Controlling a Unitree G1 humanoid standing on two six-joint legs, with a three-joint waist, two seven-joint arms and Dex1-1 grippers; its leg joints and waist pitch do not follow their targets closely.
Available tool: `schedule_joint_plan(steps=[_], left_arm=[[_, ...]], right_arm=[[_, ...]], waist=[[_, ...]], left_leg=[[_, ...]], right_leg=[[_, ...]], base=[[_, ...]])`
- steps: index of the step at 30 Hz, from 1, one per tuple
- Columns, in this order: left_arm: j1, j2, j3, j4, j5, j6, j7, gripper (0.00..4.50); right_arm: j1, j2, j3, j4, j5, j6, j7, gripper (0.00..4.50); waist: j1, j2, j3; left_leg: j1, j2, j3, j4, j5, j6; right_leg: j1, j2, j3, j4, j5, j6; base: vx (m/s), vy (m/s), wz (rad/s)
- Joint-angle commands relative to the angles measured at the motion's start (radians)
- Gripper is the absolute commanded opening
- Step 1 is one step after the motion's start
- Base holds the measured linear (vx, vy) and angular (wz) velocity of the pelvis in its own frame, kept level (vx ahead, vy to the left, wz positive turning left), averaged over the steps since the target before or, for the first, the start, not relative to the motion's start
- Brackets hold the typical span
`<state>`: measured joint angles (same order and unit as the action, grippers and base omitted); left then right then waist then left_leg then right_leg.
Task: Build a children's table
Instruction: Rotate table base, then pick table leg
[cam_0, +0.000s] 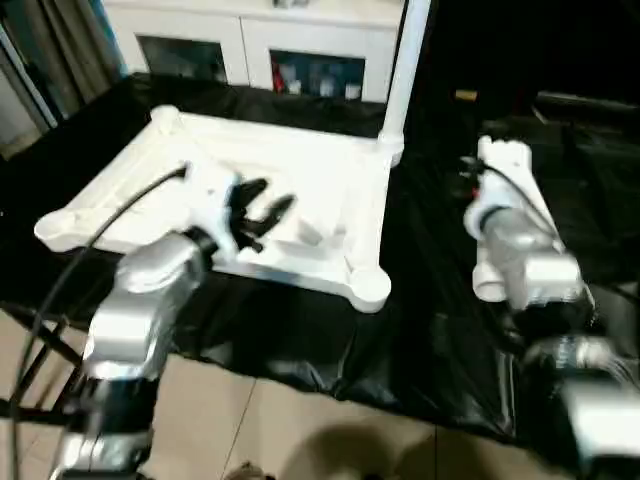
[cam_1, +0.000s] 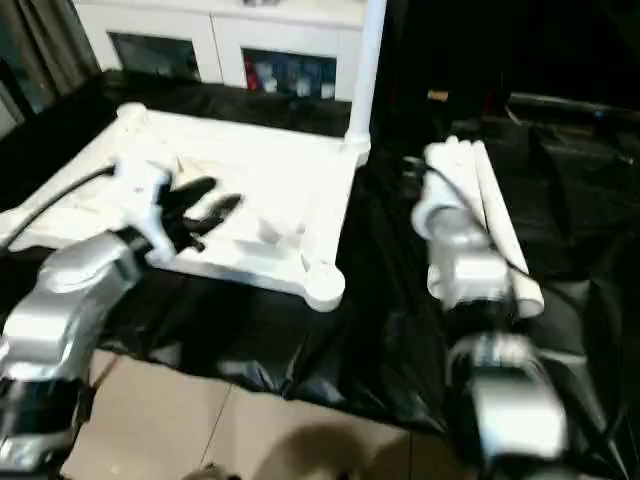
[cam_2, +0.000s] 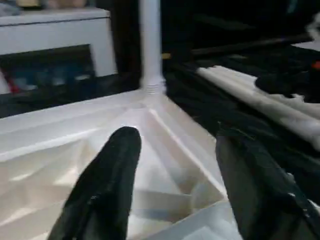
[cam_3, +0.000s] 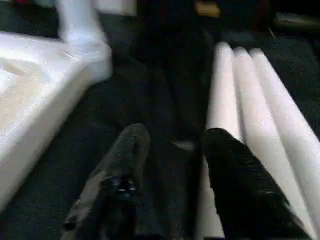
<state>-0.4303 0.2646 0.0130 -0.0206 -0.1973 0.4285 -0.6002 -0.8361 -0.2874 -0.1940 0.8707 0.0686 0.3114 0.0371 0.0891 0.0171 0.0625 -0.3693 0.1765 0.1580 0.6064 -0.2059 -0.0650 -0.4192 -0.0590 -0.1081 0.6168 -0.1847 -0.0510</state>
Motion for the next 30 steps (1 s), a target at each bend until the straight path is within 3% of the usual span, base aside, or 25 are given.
schedule_joint_plan(steps=[1, 3, 4, 5, 6, 7, 9, 14, 17, 22, 30], left_arm=[[-0.01, 0.008, -0.022, 0.01, 0.005, -0.003, -0.015, 3.11], [-0.006, 0.015, -0.038, 0.01, 0.014, -0.007, -0.024, 3.26], [0.001, 0.022, -0.057, 0.003, 0.011, -0.004, -0.048, 3.39], [0.002, 0.024, -0.061, 0.001, 0.011, -0.006, -0.053, 3.48], [0.005, 0.026, -0.069, -0.005, 0.009, -0.002, -0.061, 3.48], [0.007, 0.026, -0.073, -0.01, 0.004, 0.009, -0.066, 3.52], [0.009, 0.031, -0.081, -0.01, 0.006, 0.007, -0.072, 3.52], [0.02, 0.059, -0.112, -0.026, -0.005, 0.033, -0.105, 3.52], [0.025, 0.076, -0.122, -0.031, -0.009, 0.046, -0.127, 3.52], [0.02, 0.086, -0.127, -0.027, -0.017, 0.055, -0.14, 3.52], [0.0, 0.115, -0.147, -0.016, -0.024, 0.07, -0.185, 3.52]], right_arm=[[-0.031, -0.013, -0.003, 0.058, -0.007, -0.01, -0.014, 2.39], [-0.049, -0.02, 0.007, 0.091, -0.023, -0.012, -0.03, 2.51], [-0.082, -0.034, 0.039, 0.154, -0.072, 0.024, -0.078, 2.61], [-0.089, -0.036, 0.044, 0.166, -0.079, 0.031, -0.085, 2.71], [-0.105, -0.038, 0.044, 0.202, -0.08, 0.014, -0.073, 2.71], [-0.116, -0.033, 0.036, 0.229, -0.065, -0.011, -0.029, 2.79], [-0.123, -0.032, 0.038, 0.25, -0.066, -0.018, -0.028, 2.79], [-0.135, -0.024, 0.029, 0.313, -0.058, 0.003, -0.054, 2.79], [-0.142, -0.023, 0.024, 0.338, -0.06, -0.01, -0.068, 2.79], [-0.147, -0.022, 0.019, 0.363, -0.056, -0.023, -0.062, 2.79], [-0.168, -0.022, -0.012, 0.404, -0.018, 0.068, -0.015, 2.79]], waist=[[-0.002, -0.011, -0.089], [-0.003, -0.012, -0.087], [-0.004, -0.012, -0.084], [-0.005, -0.02, -0.084], [-0.003, -0.016, -0.081], [-0.003, -0.02, -0.079], [-0.003, -0.018, -0.077], [-0.003, -0.016, -0.079], [-0.002, -0.021, -0.08], [-0.002, -0.015, -0.08], [-0.001, -0.012, -0.08]], left_leg=[[-0.005, 0.034, -0.004, -0.044, 0.061, 0.131], [-0.005, 0.036, -0.004, -0.046, 0.043, 0.128], [-0.004, 0.037, -0.003, -0.047, 0.028, 0.116], [-0.003, 0.036, -0.001, -0.048, 0.018, 0.11], [0.0, 0.036, 0.001, -0.048, -0.011, 0.095], [-0.001, 0.036, 0.002, -0.049, -0.035, 0.083], [-0.001, 0.038, 0.002, -0.051, -0.055, 0.072], [0.0, 0.042, 0.004, -0.05, -0.043, 0.064], [-0.001, 0.04, 0.005, -0.049, -0.039, 0.066], [-0.001, 0.04, 0.005, -0.048, -0.047, 0.062], [0.0, 0.041, 0.004, -0.048, -0.05, 0.062]], right_leg=[[0.082, -0.083, 0.064, -0.041, 0.059, -0.212], [0.084, -0.084, 0.063, -0.045, 0.021, -0.209], [0.081, -0.085, 0.062, -0.05, -0.026, -0.204], [0.081, -0.083, 0.062, -0.054, -0.052, -0.2], [0.08, -0.084, 0.063, -0.058, -0.1, -0.189], [0.081, -0.086, 0.064, -0.06, -0.136, -0.178], [0.079, -0.086, 0.064, -0.064, -0.175, -0.158], [0.075, -0.083, 0.065, -0.057, -0.146, -0.16], [0.075, -0.082, 0.065, -0.055, -0.13, -0.163], [0.075, -0.082, 0.064, -0.056, -0.14, -0.162], [0.076, -0.082, 0.064, -0.054, -0.132, -0.174]], base=[[0.0, 0.0, 0.0], [0.0, 0.0, 0.0], [0.0, 0.0, 0.0], [0.0, 0.0, 0.0], [0.0, 0.0, 0.0], [0.0, 0.0, 0.0], [0.0, 0.0, 0.0], [0.0, 0.0, 0.0], [0.0, 0.0, 0.0], [0.0, 0.0, 0.0], [0.0, 0.0, 0.0]])
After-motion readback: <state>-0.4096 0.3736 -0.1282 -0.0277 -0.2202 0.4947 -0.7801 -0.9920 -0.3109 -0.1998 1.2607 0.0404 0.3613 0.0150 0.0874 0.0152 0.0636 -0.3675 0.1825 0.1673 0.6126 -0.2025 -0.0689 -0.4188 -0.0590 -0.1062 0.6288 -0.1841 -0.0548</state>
